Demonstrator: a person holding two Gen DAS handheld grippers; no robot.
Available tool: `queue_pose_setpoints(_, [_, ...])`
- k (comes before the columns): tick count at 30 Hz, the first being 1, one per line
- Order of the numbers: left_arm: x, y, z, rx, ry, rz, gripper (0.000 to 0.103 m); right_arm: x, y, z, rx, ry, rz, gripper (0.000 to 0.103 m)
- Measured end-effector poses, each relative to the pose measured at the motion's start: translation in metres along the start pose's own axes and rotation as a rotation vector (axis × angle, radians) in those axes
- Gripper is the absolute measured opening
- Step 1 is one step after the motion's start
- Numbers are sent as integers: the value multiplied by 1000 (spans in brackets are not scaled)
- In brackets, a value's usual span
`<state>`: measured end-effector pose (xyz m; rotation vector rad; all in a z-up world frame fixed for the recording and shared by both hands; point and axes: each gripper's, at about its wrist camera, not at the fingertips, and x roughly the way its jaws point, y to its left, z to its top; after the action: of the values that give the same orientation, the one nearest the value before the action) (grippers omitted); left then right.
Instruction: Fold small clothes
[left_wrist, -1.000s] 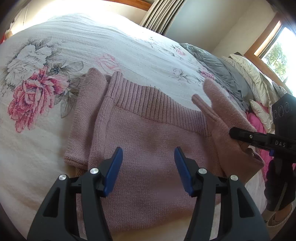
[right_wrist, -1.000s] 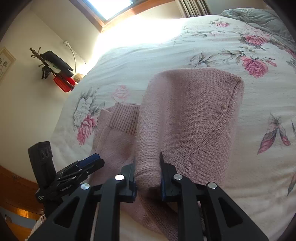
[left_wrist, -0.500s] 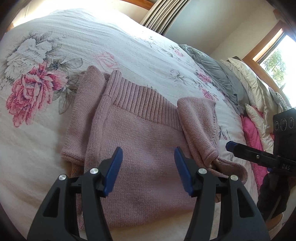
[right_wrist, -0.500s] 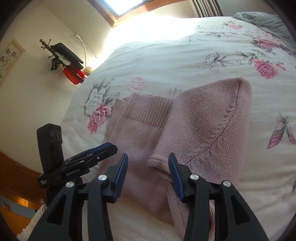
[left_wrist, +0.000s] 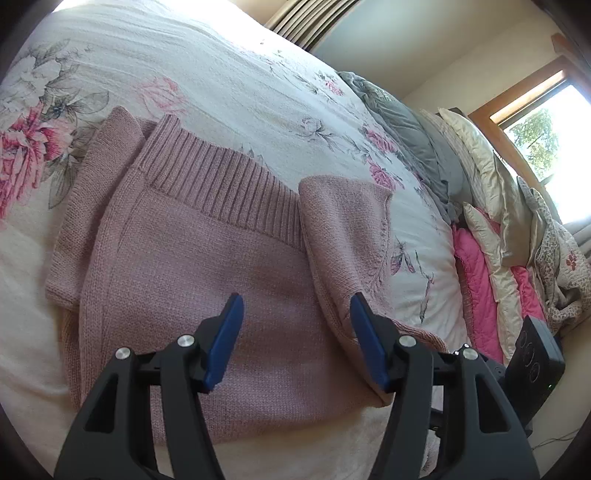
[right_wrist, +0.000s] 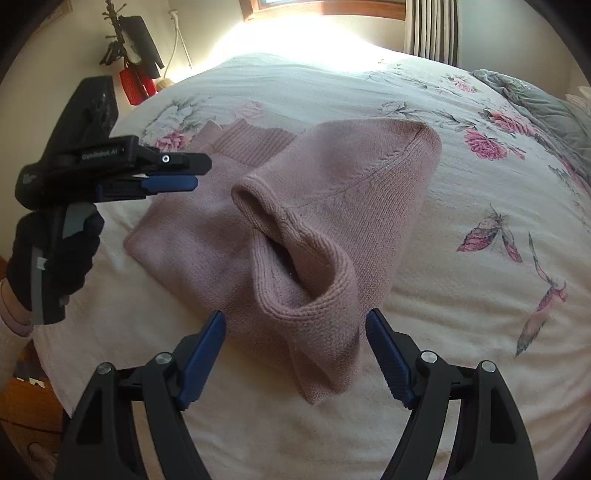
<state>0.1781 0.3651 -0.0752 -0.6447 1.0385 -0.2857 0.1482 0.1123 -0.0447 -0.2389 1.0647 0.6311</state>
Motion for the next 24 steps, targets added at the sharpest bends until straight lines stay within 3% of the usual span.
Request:
queue_pose_setpoints(2, [10,-3,2,-16,26,-7,63,8,2,-2,-11,1,-35,76])
queue_pose_setpoints(4, [21,-3,3,-39,51,-11,63,11,1,-2,2,-6,-12,53])
queue_pose_setpoints(6, [32,-3,5,-62,69,-14,63,8,-1,-2,9,-25,4,35])
queue_pose_setpoints(10, [52,-4,11,-119,102,-59,63,-6,-9,-5,40,-63,50,16])
queue_pose_setpoints(17, [89,-15,22,-174,161,-134,61,-25,-12,-9,55,-121,98,14])
queue_pose_setpoints(18, [93,-17,24,-179,167,-137,57,-26,-12,-10,54,-127,101,14])
queue_pose_setpoints(21, [100,-21,30,-169,170,-136,26,-30,-11,-10,64,-141,118,14])
queue_pose_setpoints(24, [95,-22,36,-163,137,-176,18,-32,-6,-9,73,-155,142,14])
